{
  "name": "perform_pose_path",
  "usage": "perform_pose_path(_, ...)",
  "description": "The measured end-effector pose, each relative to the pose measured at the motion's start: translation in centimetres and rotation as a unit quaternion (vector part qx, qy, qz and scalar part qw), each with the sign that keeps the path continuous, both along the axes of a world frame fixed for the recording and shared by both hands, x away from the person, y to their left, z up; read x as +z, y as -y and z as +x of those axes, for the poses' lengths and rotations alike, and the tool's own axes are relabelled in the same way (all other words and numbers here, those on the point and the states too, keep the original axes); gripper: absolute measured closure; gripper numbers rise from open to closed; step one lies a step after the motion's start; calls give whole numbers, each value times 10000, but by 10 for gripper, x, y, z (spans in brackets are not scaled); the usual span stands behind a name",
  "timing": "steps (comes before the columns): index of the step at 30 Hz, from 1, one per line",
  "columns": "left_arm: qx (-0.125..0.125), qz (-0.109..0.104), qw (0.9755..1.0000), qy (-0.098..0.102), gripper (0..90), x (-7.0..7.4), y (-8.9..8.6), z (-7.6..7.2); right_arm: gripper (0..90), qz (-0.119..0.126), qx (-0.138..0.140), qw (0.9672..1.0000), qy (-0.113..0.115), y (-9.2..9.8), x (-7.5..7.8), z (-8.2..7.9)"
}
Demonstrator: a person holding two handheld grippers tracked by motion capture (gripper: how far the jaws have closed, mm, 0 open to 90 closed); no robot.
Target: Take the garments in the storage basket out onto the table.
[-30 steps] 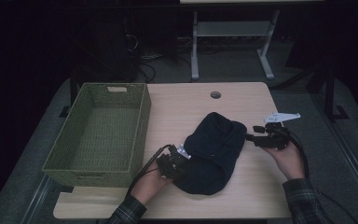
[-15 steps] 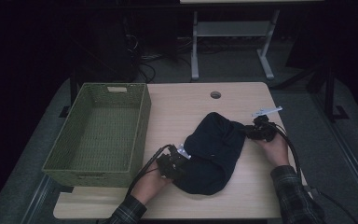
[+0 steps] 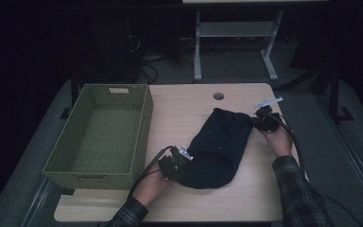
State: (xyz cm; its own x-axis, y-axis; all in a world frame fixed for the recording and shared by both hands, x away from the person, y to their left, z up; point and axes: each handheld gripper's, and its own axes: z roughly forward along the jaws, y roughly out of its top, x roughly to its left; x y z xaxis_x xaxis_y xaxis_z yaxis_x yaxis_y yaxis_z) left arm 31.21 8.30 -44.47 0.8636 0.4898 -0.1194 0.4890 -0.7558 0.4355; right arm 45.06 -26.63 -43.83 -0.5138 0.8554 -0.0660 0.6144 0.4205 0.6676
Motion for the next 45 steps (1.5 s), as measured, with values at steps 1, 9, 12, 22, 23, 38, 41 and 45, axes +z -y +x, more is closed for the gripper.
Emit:
perform_pose_path(1,-2,2,10000,1,899,0,0,0,841,-15,-11,10000,12,-1,0,2)
perform_pose_path(9,2,-30,10000,-18,899,0,-1,1,841,-40,-88,9999,-39,-21,-19,22)
perform_pose_path(12,-1,-78,10000,-60,898,-1,-2,2,813,-19,-113,9999,-19,-24,-20,23)
perform_pose_path(22,-14,-252,9997,0,728,8,5,1,665,603,118,9979,182,-15,4,-4)
perform_pose_path(23,-14,-287,9996,35,720,11,5,1,679,613,165,9979,124,-14,6,-8)
perform_pose_path(38,97,-390,9982,440,900,43,21,45,896,623,773,9951,22,-20,20,-61)
perform_pose_path(41,169,-386,9980,465,900,41,23,58,896,662,848,9942,-30,-24,16,-69)
perform_pose_path(45,223,-364,9978,510,900,38,27,74,896,898,871,9920,-168,-25,12,-79)
